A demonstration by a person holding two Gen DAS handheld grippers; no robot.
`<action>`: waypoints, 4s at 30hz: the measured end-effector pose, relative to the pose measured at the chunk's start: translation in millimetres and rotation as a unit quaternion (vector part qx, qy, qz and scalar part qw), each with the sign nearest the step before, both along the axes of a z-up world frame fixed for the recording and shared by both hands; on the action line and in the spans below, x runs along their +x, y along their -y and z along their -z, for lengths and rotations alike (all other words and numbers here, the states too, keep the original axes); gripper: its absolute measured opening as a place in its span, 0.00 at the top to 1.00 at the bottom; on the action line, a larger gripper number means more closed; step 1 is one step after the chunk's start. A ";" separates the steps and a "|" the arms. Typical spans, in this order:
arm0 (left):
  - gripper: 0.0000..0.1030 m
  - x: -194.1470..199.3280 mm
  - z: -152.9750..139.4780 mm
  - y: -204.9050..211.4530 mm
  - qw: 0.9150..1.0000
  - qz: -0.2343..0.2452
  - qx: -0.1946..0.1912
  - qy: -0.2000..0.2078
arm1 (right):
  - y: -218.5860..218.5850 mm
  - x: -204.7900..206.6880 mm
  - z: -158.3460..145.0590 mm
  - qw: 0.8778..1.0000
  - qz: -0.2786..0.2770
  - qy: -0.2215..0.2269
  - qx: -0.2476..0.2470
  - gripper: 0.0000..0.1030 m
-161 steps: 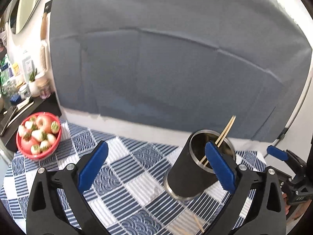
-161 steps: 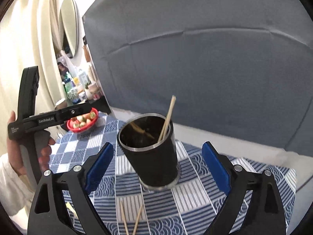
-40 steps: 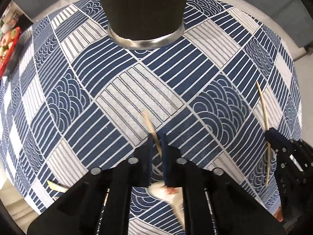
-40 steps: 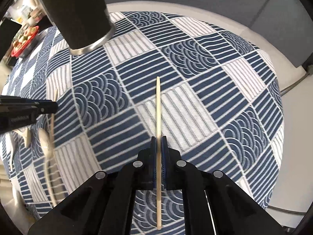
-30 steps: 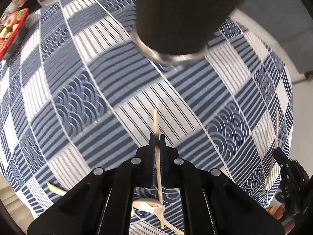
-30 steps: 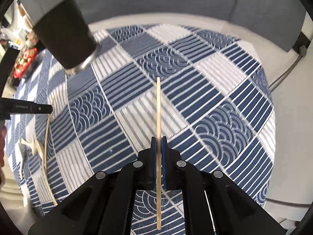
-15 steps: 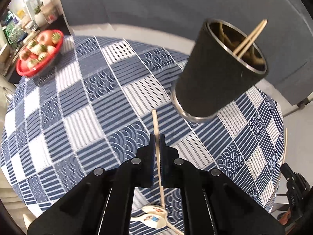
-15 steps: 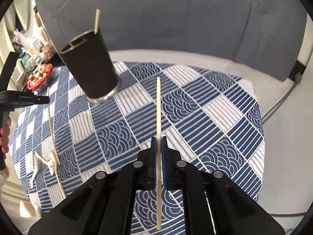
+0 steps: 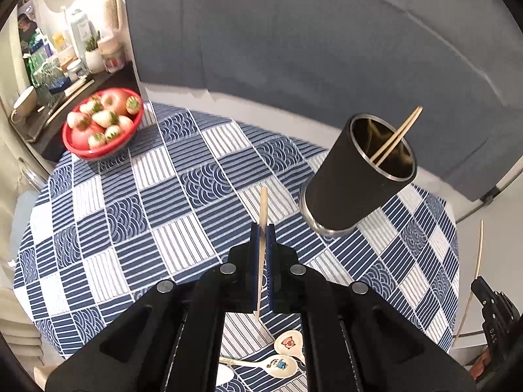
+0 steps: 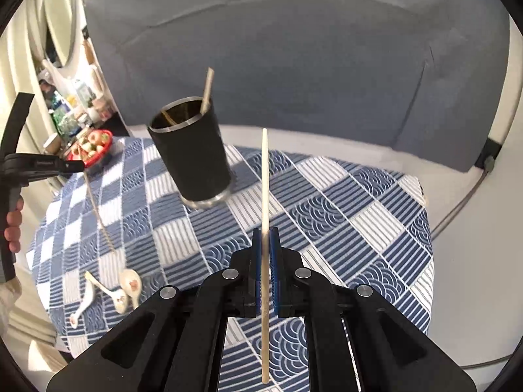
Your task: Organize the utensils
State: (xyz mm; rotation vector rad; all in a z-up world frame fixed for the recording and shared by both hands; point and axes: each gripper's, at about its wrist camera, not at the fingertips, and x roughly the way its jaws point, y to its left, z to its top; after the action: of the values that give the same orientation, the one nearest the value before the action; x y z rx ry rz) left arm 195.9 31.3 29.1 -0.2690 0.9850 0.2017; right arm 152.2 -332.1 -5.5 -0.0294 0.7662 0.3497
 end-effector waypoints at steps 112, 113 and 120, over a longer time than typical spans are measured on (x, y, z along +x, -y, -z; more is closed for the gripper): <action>0.96 104.2 -110.7 29.4 0.956 0.214 -0.054 0.190 | -66.6 90.9 -100.3 0.946 -0.124 0.219 0.203 0.95; 0.96 107.7 -108.8 30.4 0.953 0.222 -0.065 0.195 | -67.8 94.5 -99.6 0.946 -0.125 0.219 0.206 0.95; 0.96 126.2 -86.3 35.3 0.930 0.258 -0.098 0.242 | -72.2 121.6 -83.5 0.943 -0.099 0.231 0.220 0.95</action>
State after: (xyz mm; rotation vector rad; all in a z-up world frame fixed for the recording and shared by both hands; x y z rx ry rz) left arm 322.1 -4.0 115.4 -0.2189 0.5523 -0.4326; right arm 273.8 -259.9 78.0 0.2283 0.2062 0.6722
